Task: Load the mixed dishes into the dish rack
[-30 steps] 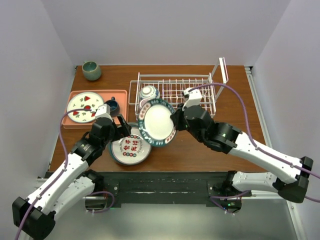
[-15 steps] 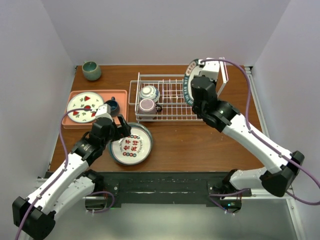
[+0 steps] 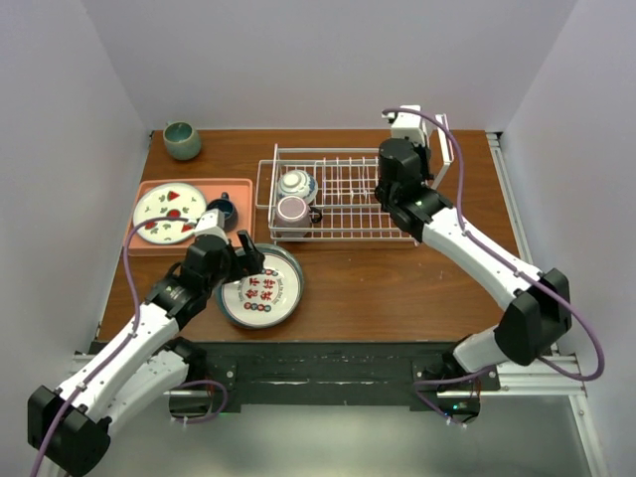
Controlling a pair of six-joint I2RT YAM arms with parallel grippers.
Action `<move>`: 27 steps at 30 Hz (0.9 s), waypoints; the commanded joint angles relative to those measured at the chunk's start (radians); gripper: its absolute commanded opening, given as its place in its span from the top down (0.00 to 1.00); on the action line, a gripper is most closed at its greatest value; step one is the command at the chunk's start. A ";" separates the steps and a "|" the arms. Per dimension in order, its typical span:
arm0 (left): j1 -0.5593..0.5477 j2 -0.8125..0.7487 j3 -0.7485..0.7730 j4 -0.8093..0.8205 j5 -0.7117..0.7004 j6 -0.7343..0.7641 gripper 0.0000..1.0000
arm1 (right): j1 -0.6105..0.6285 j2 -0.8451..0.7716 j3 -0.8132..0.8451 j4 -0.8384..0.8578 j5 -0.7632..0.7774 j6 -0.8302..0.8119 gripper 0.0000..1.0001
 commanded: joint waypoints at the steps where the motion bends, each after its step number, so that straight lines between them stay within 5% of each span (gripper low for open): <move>1: 0.002 0.005 -0.010 0.064 0.027 0.024 0.00 | -0.034 0.032 -0.008 0.139 -0.027 -0.103 1.00; 12: 0.002 0.005 -0.016 0.069 0.030 0.027 0.00 | -0.097 0.144 -0.022 0.224 -0.130 -0.207 1.00; 21: 0.002 0.028 -0.013 0.073 0.036 0.027 0.00 | -0.105 0.243 0.016 0.167 -0.118 -0.129 1.00; 27: 0.002 0.022 -0.010 0.061 0.035 0.022 0.00 | -0.109 0.259 0.042 0.137 -0.083 -0.078 0.54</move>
